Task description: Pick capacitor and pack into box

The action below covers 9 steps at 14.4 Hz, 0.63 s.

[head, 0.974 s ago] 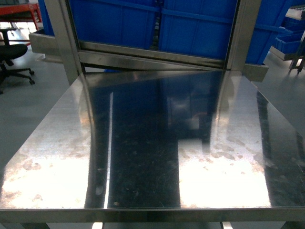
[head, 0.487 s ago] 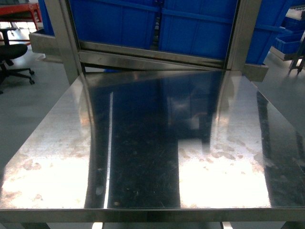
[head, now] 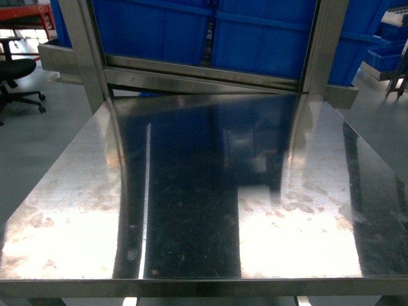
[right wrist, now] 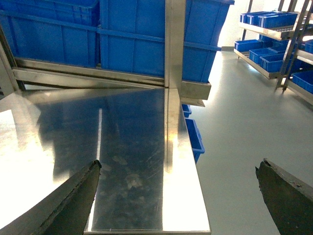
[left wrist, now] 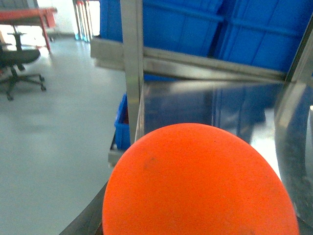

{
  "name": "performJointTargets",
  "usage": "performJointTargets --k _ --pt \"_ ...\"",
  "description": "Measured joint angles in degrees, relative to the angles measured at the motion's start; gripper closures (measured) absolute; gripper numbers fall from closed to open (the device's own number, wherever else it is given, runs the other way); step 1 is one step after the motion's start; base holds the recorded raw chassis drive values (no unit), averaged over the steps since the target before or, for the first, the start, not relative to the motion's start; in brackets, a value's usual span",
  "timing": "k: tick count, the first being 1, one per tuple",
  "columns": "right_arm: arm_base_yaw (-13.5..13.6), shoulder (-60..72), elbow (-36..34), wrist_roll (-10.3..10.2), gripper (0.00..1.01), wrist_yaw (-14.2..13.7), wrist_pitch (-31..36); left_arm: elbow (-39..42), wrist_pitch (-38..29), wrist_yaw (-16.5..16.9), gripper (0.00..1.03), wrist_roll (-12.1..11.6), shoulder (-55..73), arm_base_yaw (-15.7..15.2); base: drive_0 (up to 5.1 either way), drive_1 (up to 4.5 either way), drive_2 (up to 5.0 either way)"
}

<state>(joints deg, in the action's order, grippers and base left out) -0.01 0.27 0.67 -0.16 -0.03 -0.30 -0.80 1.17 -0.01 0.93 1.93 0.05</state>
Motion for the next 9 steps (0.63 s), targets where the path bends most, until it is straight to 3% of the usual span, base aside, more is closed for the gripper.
performJointTargets --k 9 --pt "0.0 0.0 0.0 0.0 0.03 0.0 0.0 0.0 -0.8 0.0 0.59 -0.1 -1.4 0.0 0.0 0.00 0.0"
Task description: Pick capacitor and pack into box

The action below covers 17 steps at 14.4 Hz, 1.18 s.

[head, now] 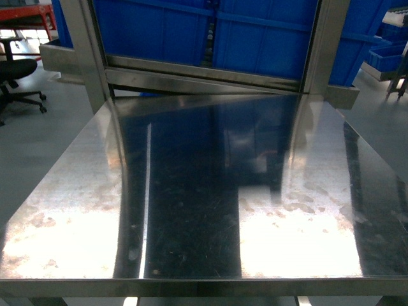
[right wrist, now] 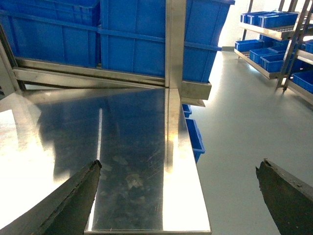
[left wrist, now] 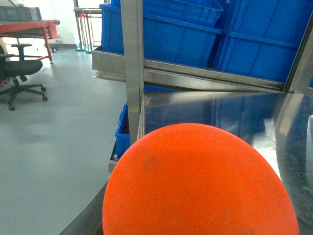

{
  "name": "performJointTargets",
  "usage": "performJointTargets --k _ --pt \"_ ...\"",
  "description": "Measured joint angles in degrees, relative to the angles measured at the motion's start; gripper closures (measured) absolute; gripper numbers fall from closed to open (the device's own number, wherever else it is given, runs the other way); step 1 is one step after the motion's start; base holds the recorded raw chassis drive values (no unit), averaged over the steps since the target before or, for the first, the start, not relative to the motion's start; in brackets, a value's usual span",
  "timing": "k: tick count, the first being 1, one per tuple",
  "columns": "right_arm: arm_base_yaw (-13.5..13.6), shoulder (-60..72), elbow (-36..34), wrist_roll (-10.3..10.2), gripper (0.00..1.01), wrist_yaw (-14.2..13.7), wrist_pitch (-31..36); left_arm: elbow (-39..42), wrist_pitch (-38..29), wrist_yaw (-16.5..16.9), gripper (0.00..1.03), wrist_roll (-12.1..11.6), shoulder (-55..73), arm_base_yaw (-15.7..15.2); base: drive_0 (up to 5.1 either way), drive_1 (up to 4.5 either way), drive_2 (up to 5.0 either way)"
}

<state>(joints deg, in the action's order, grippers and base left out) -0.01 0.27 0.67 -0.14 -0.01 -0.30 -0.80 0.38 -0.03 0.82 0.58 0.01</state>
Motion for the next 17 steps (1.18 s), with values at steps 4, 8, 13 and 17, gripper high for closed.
performJointTargets --k 4,8,13,17 --pt "0.0 0.0 0.0 0.0 0.03 0.0 0.0 0.0 0.0 0.0 0.59 0.0 0.0 0.0 0.0 0.00 0.0" --pt "0.0 0.0 0.0 0.0 0.03 0.0 0.1 0.0 -0.2 0.0 0.59 0.0 0.0 0.0 0.0 0.00 0.0" --pt "0.0 0.0 0.0 0.0 0.03 0.0 0.1 0.0 -0.1 0.0 0.59 0.0 0.0 0.0 0.0 0.00 0.0" --pt "0.0 0.0 0.0 0.0 0.03 0.0 0.1 0.0 0.0 0.0 0.59 0.0 0.0 0.0 0.0 0.00 0.0"
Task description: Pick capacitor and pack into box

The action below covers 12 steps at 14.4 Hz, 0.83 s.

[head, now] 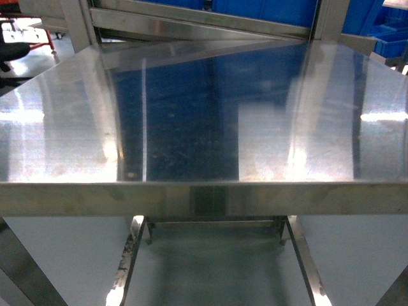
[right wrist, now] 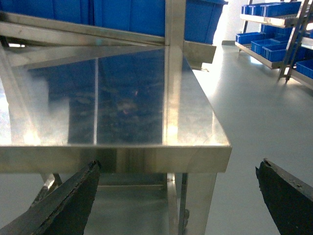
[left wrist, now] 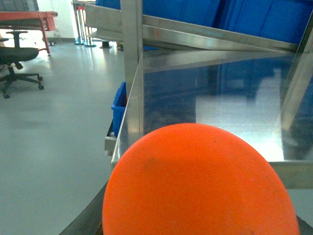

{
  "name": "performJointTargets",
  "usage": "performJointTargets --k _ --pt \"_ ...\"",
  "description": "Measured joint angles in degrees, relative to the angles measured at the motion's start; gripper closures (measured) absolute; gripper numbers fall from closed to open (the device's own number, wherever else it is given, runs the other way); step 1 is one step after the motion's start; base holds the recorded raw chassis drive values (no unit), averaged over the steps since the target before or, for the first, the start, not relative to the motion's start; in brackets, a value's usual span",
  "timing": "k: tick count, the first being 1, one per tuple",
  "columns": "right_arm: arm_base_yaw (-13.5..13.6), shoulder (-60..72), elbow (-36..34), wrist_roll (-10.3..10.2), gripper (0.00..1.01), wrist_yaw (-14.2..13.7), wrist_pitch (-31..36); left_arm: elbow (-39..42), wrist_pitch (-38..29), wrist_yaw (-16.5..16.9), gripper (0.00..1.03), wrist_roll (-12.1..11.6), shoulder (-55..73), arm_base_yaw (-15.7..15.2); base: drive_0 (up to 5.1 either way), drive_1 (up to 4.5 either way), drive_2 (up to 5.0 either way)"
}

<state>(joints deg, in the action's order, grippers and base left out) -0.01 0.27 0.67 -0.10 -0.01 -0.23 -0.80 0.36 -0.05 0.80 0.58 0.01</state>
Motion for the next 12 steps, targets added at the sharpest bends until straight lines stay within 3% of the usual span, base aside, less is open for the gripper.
performJointTargets --k 12 --pt "0.0 0.0 0.0 0.0 0.03 0.0 -0.1 0.0 0.0 0.0 0.59 0.0 0.0 0.0 0.0 0.00 0.0"
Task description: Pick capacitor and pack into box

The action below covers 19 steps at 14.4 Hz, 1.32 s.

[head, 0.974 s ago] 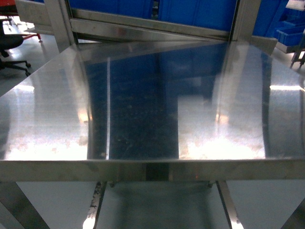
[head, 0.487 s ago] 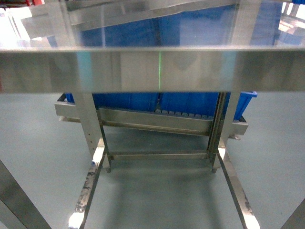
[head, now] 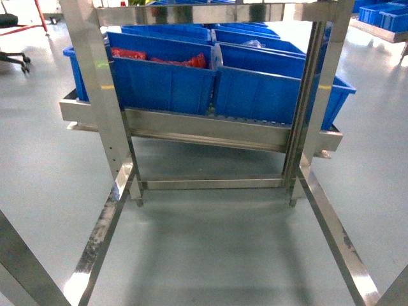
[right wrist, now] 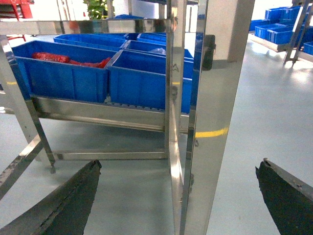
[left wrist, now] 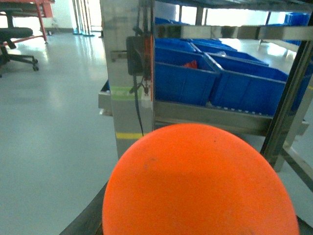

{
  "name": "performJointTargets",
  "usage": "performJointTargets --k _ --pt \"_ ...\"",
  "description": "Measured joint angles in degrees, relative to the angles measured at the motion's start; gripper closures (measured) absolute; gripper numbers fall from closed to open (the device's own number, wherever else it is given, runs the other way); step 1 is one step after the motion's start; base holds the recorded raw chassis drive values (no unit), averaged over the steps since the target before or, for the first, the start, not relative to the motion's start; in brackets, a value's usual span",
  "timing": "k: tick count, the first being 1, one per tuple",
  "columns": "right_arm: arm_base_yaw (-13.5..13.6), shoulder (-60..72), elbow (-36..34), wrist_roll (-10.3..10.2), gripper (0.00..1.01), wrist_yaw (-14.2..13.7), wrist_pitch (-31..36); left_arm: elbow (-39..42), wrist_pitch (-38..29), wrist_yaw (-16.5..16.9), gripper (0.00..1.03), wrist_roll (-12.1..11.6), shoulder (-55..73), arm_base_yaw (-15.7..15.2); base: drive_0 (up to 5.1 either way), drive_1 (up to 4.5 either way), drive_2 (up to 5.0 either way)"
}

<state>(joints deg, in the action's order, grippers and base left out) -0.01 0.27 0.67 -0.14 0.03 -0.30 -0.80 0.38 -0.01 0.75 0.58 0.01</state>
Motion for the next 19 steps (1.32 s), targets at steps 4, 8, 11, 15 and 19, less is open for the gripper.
performJointTargets --k 4,8,11,15,19 --pt "0.0 0.0 0.0 0.0 0.03 0.0 -0.1 0.0 0.1 0.0 0.59 -0.1 0.0 0.0 0.0 0.00 0.0" --pt "0.0 0.0 0.0 0.0 0.03 0.0 0.0 0.0 0.0 0.0 0.59 -0.1 0.0 0.0 0.0 0.00 0.0" --pt "0.0 0.0 0.0 0.0 0.03 -0.1 0.1 0.0 0.1 0.0 0.59 -0.1 0.0 0.0 -4.9 2.59 2.6" --pt "0.0 0.0 0.0 0.0 0.03 -0.1 0.1 0.0 0.0 0.0 0.59 -0.1 0.0 0.0 -4.9 2.52 2.5" --pt "0.0 0.0 0.0 0.0 0.03 0.0 0.1 0.0 -0.3 0.0 0.59 -0.1 0.0 0.0 -5.0 2.48 2.5"
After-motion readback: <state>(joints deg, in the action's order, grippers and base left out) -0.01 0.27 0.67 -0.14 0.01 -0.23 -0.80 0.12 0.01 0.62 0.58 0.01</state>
